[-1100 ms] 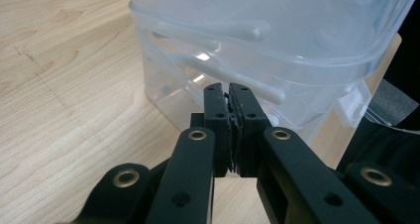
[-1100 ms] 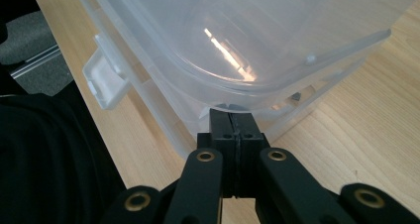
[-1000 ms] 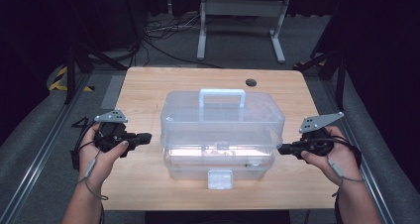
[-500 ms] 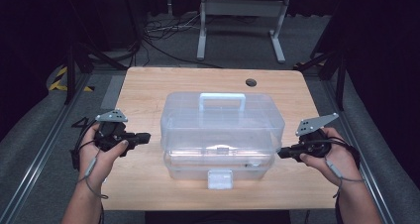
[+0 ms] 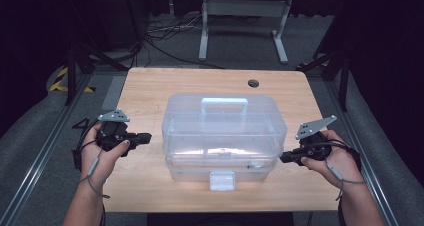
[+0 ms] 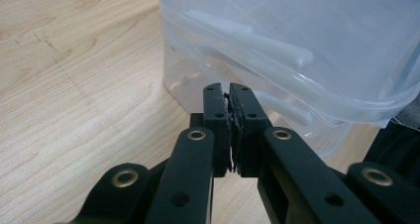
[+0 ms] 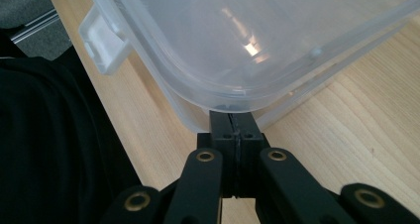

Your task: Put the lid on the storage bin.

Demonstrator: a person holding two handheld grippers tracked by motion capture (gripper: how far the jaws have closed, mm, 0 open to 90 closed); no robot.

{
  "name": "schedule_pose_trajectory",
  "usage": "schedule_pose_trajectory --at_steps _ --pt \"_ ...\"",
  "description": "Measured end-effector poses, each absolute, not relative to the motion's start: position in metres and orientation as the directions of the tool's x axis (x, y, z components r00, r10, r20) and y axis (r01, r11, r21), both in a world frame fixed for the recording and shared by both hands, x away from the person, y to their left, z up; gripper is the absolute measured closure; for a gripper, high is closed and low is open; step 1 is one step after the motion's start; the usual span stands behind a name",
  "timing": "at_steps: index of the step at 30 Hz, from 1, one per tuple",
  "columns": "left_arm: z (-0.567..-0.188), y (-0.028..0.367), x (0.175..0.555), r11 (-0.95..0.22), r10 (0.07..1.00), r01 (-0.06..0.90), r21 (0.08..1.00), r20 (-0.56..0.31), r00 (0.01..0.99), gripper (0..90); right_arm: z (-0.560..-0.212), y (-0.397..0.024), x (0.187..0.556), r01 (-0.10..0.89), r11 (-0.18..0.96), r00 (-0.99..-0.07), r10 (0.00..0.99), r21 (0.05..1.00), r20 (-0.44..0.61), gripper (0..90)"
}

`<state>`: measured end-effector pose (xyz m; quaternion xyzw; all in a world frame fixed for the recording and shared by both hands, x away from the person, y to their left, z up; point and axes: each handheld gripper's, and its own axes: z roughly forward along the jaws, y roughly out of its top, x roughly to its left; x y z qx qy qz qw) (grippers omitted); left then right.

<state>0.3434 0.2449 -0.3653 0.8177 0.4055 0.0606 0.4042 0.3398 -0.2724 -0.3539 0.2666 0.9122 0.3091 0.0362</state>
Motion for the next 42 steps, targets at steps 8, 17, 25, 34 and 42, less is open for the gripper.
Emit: schedule_pose_trajectory --at_steps 8,17,25,34,42 --pt "-0.367 0.245 0.346 -0.347 0.714 0.618 0.705 -0.229 0.662 86.3 -0.359 -0.270 0.340 0.468 0.686 -0.859 0.502 0.557 0.103 90.0" --pt "-0.368 0.245 0.348 -0.349 0.714 0.619 0.704 -0.227 0.662 86.3 -0.363 -0.268 0.341 0.474 0.703 -0.860 0.500 0.530 0.105 90.0" --pt "-0.369 0.244 0.349 -0.348 0.712 0.622 0.701 -0.233 0.662 86.4 -0.366 -0.266 0.341 0.477 0.716 -0.862 0.493 0.510 0.115 90.0" --pt "-0.369 0.244 0.349 -0.354 0.712 0.620 0.700 -0.228 0.664 86.3 -0.369 -0.266 0.341 0.478 0.728 -0.866 0.484 0.492 0.125 90.0" --pt "-0.369 0.245 0.350 -0.355 0.711 0.621 0.699 -0.230 0.665 85.9 -0.373 -0.265 0.342 0.477 0.752 -0.871 0.473 0.456 0.131 90.0"
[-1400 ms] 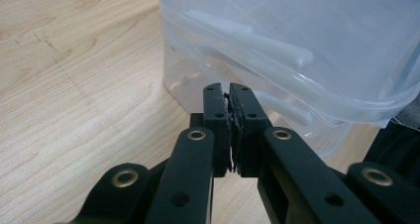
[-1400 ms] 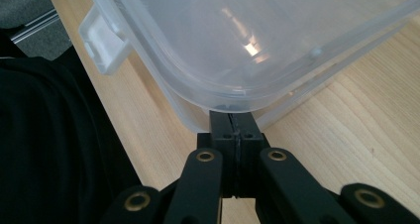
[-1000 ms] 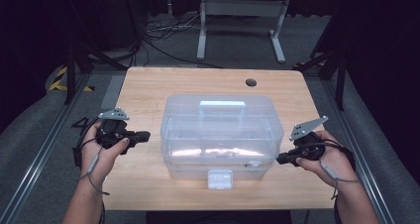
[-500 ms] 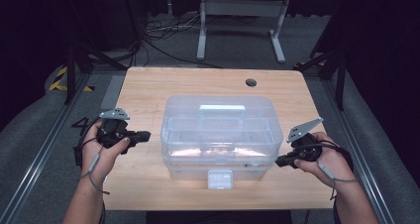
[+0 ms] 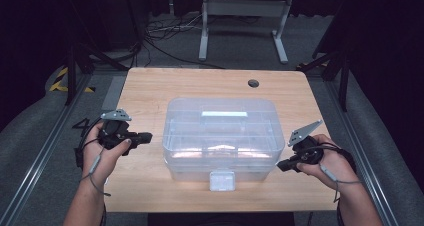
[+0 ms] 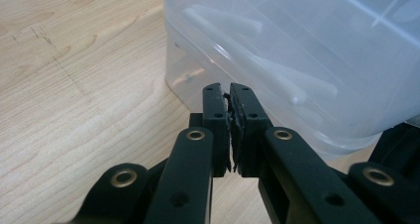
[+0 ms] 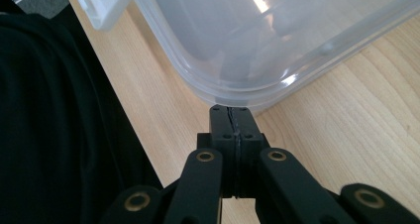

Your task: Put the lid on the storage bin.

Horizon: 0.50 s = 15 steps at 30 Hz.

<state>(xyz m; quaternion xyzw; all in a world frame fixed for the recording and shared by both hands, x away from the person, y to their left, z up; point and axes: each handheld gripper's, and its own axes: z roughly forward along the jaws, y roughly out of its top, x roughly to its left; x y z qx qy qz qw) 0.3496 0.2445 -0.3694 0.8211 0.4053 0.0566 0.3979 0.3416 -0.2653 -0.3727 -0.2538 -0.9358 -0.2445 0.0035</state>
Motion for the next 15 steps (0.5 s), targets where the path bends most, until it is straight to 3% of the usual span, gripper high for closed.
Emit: schedule_pose_trajectory --at_steps 15 --pt "-0.3701 0.2468 0.3491 -0.347 0.719 0.622 0.702 -0.228 0.657 84.2 -0.3686 -0.2735 0.3422 0.487 0.723 -0.863 0.483 0.489 0.147 89.6"
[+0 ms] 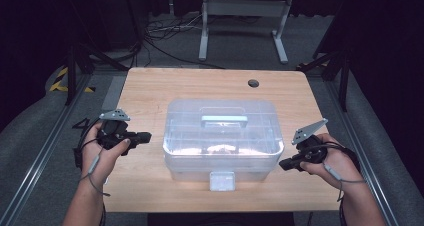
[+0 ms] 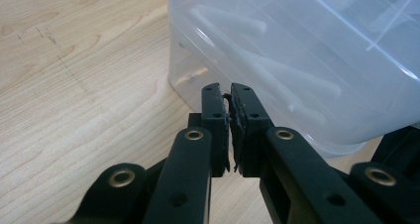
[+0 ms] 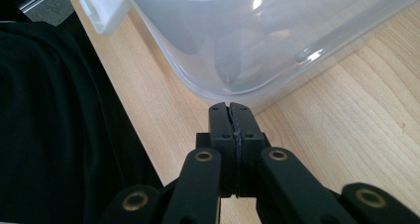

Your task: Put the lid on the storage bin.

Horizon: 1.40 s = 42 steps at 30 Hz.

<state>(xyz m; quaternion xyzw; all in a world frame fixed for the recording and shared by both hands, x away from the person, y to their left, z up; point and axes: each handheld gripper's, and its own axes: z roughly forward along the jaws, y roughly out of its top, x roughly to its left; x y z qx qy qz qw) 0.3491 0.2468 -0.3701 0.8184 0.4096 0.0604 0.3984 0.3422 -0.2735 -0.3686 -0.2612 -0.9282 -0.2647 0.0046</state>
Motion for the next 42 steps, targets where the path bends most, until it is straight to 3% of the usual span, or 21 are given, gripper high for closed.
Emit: schedule_pose_trajectory --at_steps 5,21,36,42 --pt "-0.372 0.247 0.348 -0.342 0.723 0.622 0.704 -0.226 0.653 78.8 -0.363 -0.280 0.343 0.484 0.708 -0.863 0.482 0.514 0.148 89.2" --pt "-0.377 0.256 0.336 -0.311 0.747 0.625 0.716 -0.222 0.627 73.4 -0.333 -0.299 0.342 0.435 0.620 -0.872 0.470 0.653 0.134 87.4" --pt "-0.383 0.265 0.324 -0.291 0.769 0.642 0.709 -0.225 0.598 73.3 -0.322 -0.309 0.363 0.382 0.387 -0.810 0.578 0.839 0.103 84.6" --pt "-0.383 0.268 0.321 -0.283 0.779 0.643 0.712 -0.221 0.587 72.1 -0.330 -0.316 0.376 0.387 0.338 -0.751 0.655 0.858 0.081 83.3"
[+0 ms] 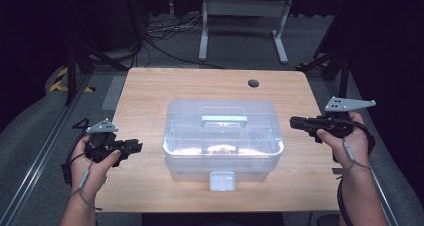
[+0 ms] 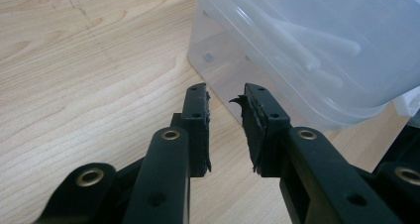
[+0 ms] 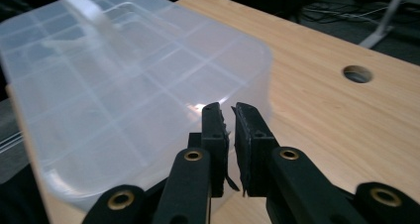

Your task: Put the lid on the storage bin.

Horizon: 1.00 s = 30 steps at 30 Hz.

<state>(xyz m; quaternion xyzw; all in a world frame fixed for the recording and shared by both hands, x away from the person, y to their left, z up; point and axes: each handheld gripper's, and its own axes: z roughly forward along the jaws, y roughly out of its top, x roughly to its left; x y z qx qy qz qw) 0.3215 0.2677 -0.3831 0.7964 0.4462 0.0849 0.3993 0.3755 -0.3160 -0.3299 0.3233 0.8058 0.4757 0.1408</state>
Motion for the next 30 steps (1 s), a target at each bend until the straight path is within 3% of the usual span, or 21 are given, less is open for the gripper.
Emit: schedule_pose_trajectory --at_steps 14,30 --pt "-0.391 0.268 0.332 -0.295 0.797 0.656 0.695 -0.200 0.570 67.1 -0.369 -0.338 0.406 0.483 0.308 -0.612 0.788 0.820 0.065 76.7" --pt "-0.407 0.264 0.346 -0.360 0.785 0.677 0.642 -0.184 0.592 64.8 -0.413 -0.357 0.419 0.511 0.392 -0.637 0.771 0.765 0.030 69.2"
